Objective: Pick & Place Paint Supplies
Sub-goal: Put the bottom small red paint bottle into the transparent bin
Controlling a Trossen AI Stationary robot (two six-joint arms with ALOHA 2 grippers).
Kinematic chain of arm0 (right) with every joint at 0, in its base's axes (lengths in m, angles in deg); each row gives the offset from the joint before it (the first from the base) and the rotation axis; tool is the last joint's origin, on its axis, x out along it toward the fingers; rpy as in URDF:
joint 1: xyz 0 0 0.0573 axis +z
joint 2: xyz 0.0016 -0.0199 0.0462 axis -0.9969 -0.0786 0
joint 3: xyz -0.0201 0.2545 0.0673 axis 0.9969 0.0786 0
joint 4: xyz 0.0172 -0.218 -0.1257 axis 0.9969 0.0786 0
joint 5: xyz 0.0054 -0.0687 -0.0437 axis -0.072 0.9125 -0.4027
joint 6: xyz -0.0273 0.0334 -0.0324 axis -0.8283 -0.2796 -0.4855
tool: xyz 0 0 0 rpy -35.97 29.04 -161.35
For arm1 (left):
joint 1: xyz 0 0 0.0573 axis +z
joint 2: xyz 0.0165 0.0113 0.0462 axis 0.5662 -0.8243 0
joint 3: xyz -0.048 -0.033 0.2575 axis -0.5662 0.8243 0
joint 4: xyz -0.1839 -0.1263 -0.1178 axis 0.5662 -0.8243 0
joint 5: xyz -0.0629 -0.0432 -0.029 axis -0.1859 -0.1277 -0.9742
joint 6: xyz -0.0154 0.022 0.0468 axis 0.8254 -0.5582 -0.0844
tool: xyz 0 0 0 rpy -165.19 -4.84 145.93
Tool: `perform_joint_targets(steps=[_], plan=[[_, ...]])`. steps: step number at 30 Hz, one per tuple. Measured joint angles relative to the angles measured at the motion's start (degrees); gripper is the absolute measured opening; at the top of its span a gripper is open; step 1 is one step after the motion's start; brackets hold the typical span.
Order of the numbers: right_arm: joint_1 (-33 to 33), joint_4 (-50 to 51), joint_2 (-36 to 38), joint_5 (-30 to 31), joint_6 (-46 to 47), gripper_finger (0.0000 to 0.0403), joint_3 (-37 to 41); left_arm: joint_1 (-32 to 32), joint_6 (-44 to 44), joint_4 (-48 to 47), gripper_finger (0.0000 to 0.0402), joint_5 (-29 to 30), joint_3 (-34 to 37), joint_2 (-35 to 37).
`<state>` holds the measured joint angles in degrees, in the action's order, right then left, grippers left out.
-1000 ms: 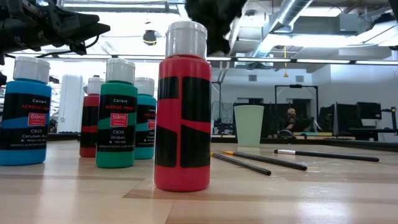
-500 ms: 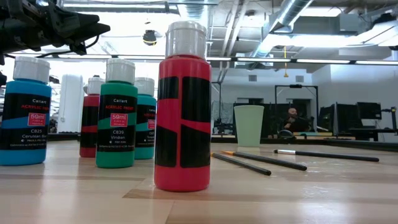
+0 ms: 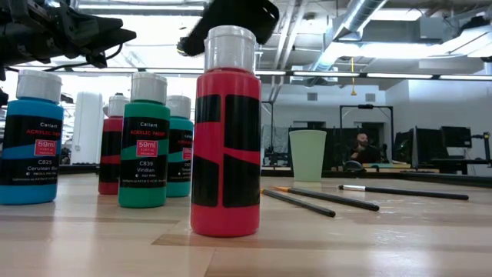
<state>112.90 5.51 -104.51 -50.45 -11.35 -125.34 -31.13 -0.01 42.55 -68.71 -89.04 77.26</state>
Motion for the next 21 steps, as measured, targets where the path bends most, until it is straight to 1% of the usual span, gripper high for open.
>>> perform_joint_targets(steps=[2, 6, 10, 12, 15, 21], plan=[[0.5, 2.7, 0.1, 0.0, 0.3, 0.0258, 0.1, 0.0, 0.0, 0.1, 0.0001, 0.0, 0.0, 0.0], [1.6, 2.9, -1.8, 0.0, 0.5, 0.0258, 0.1, 0.0, 0.0, 0.1, 0.0001, 0.0, 0.0, 0.0], [2.3, 3.0, -2.0, 0.1, 1.8, 0.0257, 0.1, 0.0, 0.0, 0.1, 0.0001, 0.0, 0.0, 0.0], [2.2, 2.9, -2.0, 1.1, 2.4, 0.0255, 0.3, 0.0, 0.0, 0.0, 0.0001, 0.0, 0.0, 0.0], [2.2, 2.9, -2.0, 2.9, 2.8, 0.0247, 0.4, 0.0, 0.0, 0.0, 0.0001, 0.0, 0.0, 0.0], [2.3, 3.2, -2.0, 3.0, 2.8, 0.0218, 0.4, 0.0, 0.0, 0.0, 0.0001, 0.0, 0.0, 0.0]])
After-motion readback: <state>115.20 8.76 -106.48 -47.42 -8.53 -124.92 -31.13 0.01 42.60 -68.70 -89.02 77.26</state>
